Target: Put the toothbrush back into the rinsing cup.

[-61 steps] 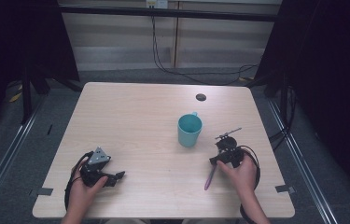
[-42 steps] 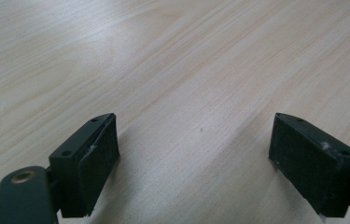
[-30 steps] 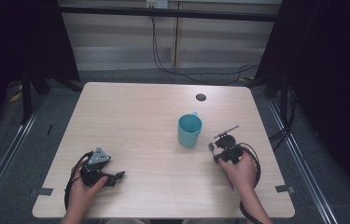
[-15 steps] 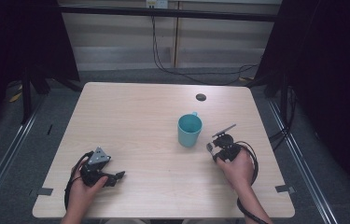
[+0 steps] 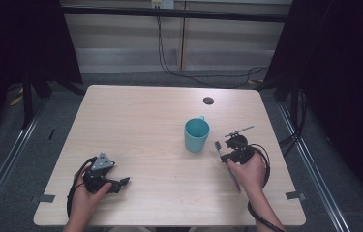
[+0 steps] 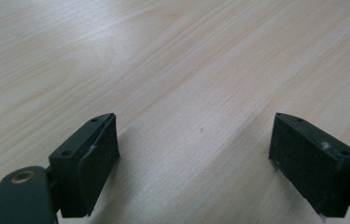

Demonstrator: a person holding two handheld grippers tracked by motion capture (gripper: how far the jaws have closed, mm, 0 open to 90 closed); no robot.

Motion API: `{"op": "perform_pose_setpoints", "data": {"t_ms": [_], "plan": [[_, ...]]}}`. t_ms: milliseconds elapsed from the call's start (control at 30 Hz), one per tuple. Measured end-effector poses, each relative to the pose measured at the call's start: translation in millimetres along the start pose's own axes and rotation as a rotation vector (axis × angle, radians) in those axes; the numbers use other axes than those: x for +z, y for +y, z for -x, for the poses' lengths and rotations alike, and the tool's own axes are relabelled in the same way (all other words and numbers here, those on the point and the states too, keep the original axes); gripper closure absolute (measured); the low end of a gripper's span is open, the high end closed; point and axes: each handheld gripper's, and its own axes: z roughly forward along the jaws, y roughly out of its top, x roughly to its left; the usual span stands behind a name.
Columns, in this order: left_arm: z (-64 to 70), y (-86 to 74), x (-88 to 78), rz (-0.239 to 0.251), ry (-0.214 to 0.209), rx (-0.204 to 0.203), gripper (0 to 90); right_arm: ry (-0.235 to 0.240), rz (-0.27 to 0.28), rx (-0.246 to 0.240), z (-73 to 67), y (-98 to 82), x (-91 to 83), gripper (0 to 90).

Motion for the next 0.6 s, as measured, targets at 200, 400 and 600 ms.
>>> {"op": "perform_pose_setpoints", "data": {"t_ms": [200,400,600], "plan": [[0.0,0.0,0.0,0.0,0.0,0.0,15.5,0.026,0.057,0.026,6.8,-1.7,-11.8,81.7],[0.0,0.0,0.0,0.0,0.0,0.0,15.4,0.04,0.094,0.036,11.4,-1.0,-21.8,81.7],[0.0,0.0,0.0,0.0,0.0,0.0,15.5,0.058,0.141,0.053,15.2,-0.4,-31.5,81.8]]}}
